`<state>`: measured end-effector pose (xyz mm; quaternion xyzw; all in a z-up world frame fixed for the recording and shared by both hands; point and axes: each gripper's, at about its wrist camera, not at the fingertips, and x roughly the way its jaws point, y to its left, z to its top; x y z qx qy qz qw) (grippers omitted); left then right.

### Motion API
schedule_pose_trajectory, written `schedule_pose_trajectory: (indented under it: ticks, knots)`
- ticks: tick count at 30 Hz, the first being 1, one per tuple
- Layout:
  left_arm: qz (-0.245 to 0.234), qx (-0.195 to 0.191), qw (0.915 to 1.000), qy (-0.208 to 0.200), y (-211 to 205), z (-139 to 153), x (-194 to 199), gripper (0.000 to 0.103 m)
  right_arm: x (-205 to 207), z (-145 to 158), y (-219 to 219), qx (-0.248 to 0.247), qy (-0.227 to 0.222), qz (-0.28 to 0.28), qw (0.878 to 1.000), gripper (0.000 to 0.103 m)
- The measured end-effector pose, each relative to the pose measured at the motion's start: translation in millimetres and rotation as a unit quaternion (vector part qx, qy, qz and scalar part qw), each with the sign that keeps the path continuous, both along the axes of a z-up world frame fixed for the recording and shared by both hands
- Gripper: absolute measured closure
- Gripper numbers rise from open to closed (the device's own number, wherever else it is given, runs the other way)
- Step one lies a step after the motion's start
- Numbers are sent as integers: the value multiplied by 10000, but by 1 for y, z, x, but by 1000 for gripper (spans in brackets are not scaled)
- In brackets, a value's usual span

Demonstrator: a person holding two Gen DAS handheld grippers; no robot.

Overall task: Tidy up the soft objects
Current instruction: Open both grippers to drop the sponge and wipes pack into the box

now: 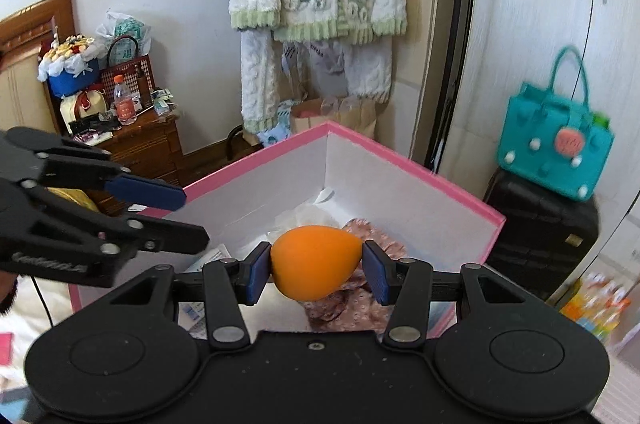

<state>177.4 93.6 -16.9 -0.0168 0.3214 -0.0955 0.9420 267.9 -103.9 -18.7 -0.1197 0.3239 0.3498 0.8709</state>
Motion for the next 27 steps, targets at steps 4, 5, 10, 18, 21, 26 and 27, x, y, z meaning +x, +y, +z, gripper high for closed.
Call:
schedule_pose_trajectory:
  ticks: [4, 5, 10, 18, 21, 26, 27]
  knots:
    - [24, -44, 10000, -2, 1, 2, 0, 61, 12, -7, 8, 35, 355, -78, 9993, 42]
    - [22, -79, 10000, 35, 1, 2, 0, 61, 13, -8, 8, 47, 351, -159, 9992, 38]
    - [-38, -156, 9997, 170, 3, 0, -1, 57, 4, 1, -5, 193, 315, -378, 9986, 35]
    - [-121, -41, 9998, 164, 0, 6, -17, 50, -38, 21, -16, 24, 49, -428, 9991, 29]
    - [-179, 30, 9997, 134, -5, 11, -27, 47, -51, 27, -20, 52, 93, -423, 9990, 29]
    - [-300, 95, 9994, 176, -10, 21, -43, 43, -74, 38, -28, 254, 141, -210, 9994, 28]
    - [-327, 93, 9993, 173, -11, 24, -46, 42, -79, 42, -31, 309, 127, -159, 9993, 28]
